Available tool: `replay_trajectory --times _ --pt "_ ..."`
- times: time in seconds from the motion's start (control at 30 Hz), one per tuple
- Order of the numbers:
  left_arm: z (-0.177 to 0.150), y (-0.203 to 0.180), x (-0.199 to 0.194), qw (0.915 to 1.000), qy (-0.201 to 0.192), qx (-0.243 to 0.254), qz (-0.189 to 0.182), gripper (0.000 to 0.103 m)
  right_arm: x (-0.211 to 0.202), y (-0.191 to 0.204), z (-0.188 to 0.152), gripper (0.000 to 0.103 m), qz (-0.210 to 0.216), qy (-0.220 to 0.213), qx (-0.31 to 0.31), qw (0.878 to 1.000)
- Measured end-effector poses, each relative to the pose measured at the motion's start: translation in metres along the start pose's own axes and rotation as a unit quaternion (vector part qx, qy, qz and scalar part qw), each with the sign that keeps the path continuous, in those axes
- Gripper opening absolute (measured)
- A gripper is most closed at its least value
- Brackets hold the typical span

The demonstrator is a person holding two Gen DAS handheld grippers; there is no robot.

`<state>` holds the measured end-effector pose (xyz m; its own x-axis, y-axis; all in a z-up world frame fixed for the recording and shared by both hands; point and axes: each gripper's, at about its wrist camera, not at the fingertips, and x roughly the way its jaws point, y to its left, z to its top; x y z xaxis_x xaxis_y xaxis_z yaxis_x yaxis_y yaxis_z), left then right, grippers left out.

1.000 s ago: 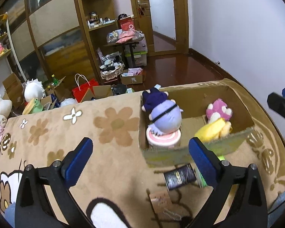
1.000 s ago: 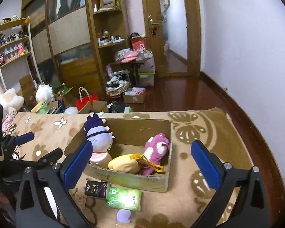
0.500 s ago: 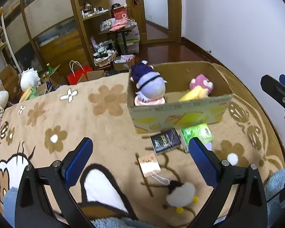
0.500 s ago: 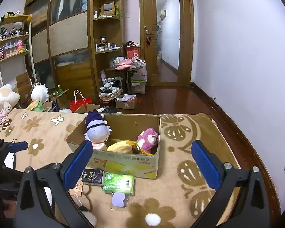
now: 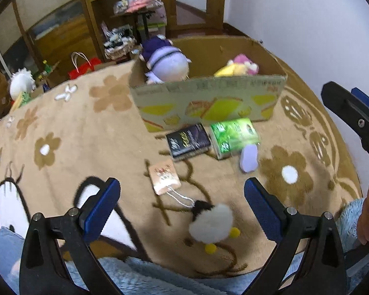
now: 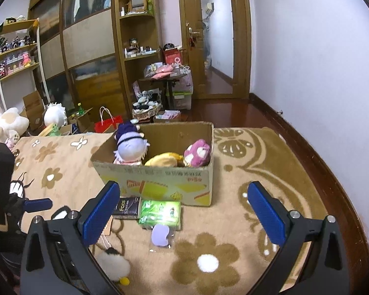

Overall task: Organize soft objects
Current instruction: 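Move both tools toward the white pompom keychain beside the tissue packs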

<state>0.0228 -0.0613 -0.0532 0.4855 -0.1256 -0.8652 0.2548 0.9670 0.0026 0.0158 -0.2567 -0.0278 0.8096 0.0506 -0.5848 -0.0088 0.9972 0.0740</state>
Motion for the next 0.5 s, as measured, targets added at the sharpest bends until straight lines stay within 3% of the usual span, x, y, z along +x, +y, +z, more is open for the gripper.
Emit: replay_trajectory --times 0.37,0.5 --pt "-0.010 -0.009 0.041 0.9974 0.062 -0.006 -0.036 0.100 0.033 0.001 -0.022 0.103 0.012 0.043 0.012 0.999" --pt "-0.012 -0.010 0.059 0.9938 0.101 -0.005 -0.046 0.100 0.050 0.001 -0.033 0.103 0.014 0.069 0.022 0.997"
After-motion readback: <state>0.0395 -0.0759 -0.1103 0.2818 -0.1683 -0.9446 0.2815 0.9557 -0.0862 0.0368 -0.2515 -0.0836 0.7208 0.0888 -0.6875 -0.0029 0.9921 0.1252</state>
